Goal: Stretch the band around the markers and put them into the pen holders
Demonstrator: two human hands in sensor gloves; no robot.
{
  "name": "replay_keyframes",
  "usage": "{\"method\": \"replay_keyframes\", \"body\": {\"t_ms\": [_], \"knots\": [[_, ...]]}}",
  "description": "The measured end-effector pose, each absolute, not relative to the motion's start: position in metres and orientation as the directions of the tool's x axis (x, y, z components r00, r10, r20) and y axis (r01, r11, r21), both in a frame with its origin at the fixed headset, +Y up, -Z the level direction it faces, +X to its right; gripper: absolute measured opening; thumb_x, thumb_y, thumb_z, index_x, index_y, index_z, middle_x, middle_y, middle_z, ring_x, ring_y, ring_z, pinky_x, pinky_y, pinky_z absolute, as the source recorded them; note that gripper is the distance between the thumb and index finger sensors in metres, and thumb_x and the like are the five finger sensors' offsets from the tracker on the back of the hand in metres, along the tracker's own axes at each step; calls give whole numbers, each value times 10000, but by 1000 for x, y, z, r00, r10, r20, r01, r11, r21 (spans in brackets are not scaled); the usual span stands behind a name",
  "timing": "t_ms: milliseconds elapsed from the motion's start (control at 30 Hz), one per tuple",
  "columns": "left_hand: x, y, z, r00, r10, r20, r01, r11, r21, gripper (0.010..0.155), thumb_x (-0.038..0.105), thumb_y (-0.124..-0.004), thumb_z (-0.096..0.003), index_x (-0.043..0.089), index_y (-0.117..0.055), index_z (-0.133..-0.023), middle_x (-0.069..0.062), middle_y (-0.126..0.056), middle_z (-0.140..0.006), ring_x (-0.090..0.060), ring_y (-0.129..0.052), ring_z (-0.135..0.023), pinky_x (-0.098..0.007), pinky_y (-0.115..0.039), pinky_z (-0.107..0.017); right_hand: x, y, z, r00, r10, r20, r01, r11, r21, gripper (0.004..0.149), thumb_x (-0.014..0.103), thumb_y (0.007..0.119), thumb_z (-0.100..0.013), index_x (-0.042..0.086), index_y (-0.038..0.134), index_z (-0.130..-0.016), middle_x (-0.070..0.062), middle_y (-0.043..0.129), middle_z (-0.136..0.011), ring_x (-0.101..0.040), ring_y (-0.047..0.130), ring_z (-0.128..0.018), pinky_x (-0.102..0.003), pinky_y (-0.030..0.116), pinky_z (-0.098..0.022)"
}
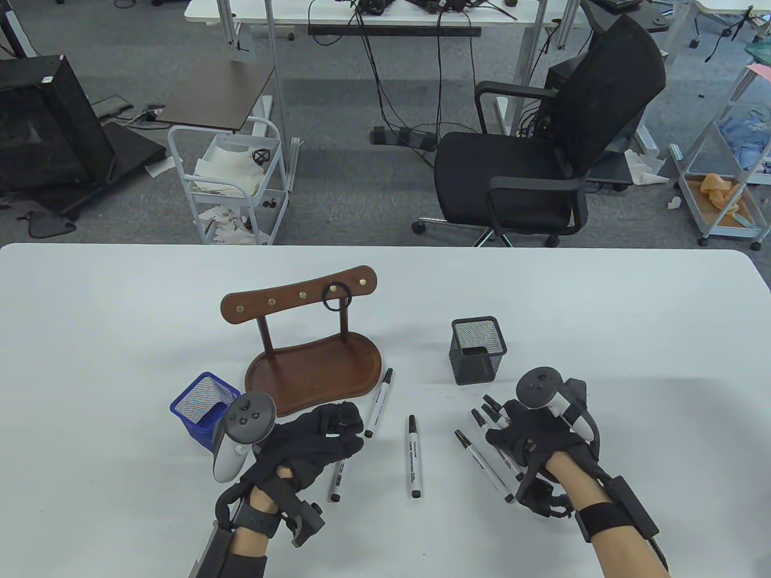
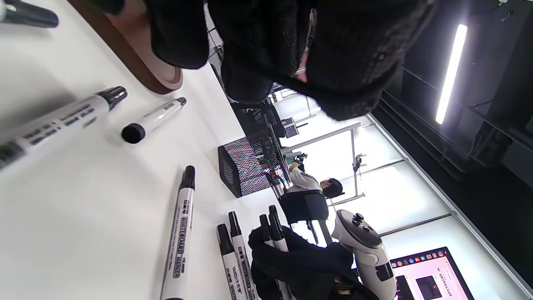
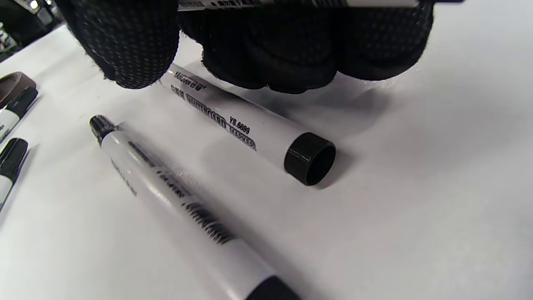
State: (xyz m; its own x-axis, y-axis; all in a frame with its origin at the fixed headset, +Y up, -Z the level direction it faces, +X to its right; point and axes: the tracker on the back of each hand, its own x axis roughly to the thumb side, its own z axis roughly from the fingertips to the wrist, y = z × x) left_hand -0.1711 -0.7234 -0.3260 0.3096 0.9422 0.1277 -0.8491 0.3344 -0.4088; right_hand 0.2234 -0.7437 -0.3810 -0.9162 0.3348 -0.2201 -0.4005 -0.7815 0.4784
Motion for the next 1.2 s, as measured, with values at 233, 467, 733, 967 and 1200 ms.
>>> {"method": "replay_keyframes", "body": {"t_ms": [233, 467, 733, 967, 1200], "knots": [[-171, -724, -326, 311, 942, 127, -849, 335, -408, 668, 365, -919, -517, 73, -657, -1058, -176, -839, -1039, -520, -645, -1029, -775, -424, -726, 204, -748, -378, -960, 194, -200, -265, -859, 438, 599, 417, 873, -467, 247, 613, -980, 32, 897, -705, -196, 965, -488, -463, 851, -476], [-170, -724, -326, 313, 941, 127, -849, 337, -408, 667, 364, -919, -517, 74, -658, -1058, -178, -841, -1037, -519, -646, -1028, -775, -424, -726, 199, -749, -381, -966, 155, -205, -231, -874, 427, 550, 401, 883, -469, 245, 669, -951, 34, 856, -744, -188, 945, -514, -464, 841, -493], [-170, -724, -326, 314, 941, 124, -849, 337, -407, 667, 364, -918, -518, 71, -659, -1058, -161, -841, -1039, -521, -647, -1026, -776, -423, -725, 197, -748, -382, -965, 152, -212, -232, -875, 426, 492, 383, 880, -485, 247, 693, -920, 21, 817, -787, -191, 932, -527, -469, 833, -500], [-170, -724, -326, 316, 941, 124, -848, 338, -408, 667, 362, -918, -517, 71, -658, -1058, -178, -841, -1037, -522, -644, -1028, -776, -423, -725, 196, -748, -383, -971, 144, -192, -215, -878, 427, 472, 367, 861, -509, 225, 672, -917, -5, 796, -790, -206, 910, -539, -483, 812, -511], [-170, -724, -326, 313, 941, 128, -849, 338, -406, 667, 363, -917, -518, 73, -656, -1059, -176, -837, -1040, -520, -644, -1029, -774, -423, -726, 200, -742, -381, -970, 156, -185, -225, -867, 445, 473, 364, 826, -521, 190, 651, -924, -24, 767, -806, -229, 885, -575, -504, 783, -535]]}}
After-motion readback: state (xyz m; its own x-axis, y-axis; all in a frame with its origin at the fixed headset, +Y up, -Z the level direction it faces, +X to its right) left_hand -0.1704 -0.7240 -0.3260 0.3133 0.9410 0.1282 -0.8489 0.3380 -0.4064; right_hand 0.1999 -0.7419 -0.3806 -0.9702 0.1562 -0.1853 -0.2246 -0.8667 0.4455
